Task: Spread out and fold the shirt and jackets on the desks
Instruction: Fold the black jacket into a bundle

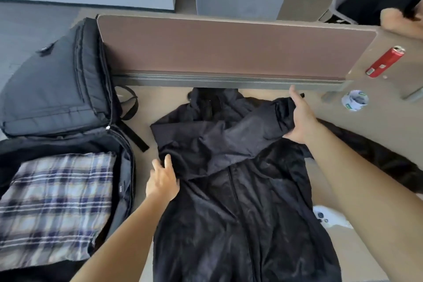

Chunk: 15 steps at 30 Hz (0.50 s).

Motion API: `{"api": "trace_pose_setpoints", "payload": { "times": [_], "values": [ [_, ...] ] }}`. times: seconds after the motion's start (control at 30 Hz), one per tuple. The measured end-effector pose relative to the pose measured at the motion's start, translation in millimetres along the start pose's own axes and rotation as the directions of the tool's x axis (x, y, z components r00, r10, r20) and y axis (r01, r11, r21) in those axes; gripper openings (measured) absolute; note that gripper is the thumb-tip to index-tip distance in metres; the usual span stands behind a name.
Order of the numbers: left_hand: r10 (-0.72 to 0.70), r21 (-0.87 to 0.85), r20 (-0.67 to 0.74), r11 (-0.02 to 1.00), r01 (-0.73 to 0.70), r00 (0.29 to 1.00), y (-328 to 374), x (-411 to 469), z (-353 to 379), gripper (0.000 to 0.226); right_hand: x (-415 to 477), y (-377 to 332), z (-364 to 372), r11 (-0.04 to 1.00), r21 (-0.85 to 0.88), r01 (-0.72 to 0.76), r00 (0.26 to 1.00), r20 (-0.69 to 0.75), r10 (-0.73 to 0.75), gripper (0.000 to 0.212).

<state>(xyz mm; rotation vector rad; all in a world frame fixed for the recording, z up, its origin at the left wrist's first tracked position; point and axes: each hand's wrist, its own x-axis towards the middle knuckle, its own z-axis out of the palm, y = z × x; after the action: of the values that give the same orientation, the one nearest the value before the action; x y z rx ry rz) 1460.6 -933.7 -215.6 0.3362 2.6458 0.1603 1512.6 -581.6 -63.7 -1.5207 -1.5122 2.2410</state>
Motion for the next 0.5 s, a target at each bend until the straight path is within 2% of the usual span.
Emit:
{"api": "trace_pose_setpoints", "payload": {
  "times": [0.07, 0.13, 0.27, 0.33, 0.4, 0.43, 0.5],
  "values": [
    [0.016, -0.022, -0.043, 1.0, -0.017, 0.999, -4.1, 2.1, 0.9, 0.081, 23.6, 10.1, -10.8, 0.993, -0.118, -0.026, 1.0, -0.003, 0.026, 0.061],
    [-0.015, -0.065, -0.097, 0.998, 0.008, 0.995, -16.4, 6.8, -3.6, 0.079, 53.1, 17.1, -31.2, 0.982, -0.189, -0.027, 0.995, -0.094, 0.01, 0.063],
    [-0.174, -0.149, -0.196, 0.978, 0.146, 0.965, -34.7, 11.7, -11.7, 0.072, 86.8, 20.0, -62.3, 0.984, -0.176, 0.024, 0.987, -0.154, -0.052, 0.044],
    [-0.162, -0.091, -0.181, 0.985, 0.148, 0.97, -30.3, 6.0, -6.8, 0.072, 67.4, 15.9, -61.0, 0.956, -0.288, 0.064, 0.98, -0.164, -0.115, 0.04],
    [-0.18, -0.053, -0.129, 0.983, 0.175, 0.975, -25.8, -1.8, 0.3, 0.079, 58.8, 22.1, -68.5, 0.944, -0.328, 0.027, 0.976, -0.196, -0.096, 0.059],
    [-0.206, -0.039, -0.1, 0.978, 0.203, 0.973, -24.7, -5.4, 2.9, 0.082, 61.9, 29.4, -75.2, 0.936, -0.351, -0.012, 0.977, -0.204, -0.064, 0.059],
    [-0.249, 0.012, -0.062, 0.968, 0.251, 0.966, -23.1, -9.4, 5.5, 0.087, 69.6, 44.1, -84.0, 0.889, -0.443, -0.114, 0.968, -0.249, 0.0, 0.044]
  ]
}}
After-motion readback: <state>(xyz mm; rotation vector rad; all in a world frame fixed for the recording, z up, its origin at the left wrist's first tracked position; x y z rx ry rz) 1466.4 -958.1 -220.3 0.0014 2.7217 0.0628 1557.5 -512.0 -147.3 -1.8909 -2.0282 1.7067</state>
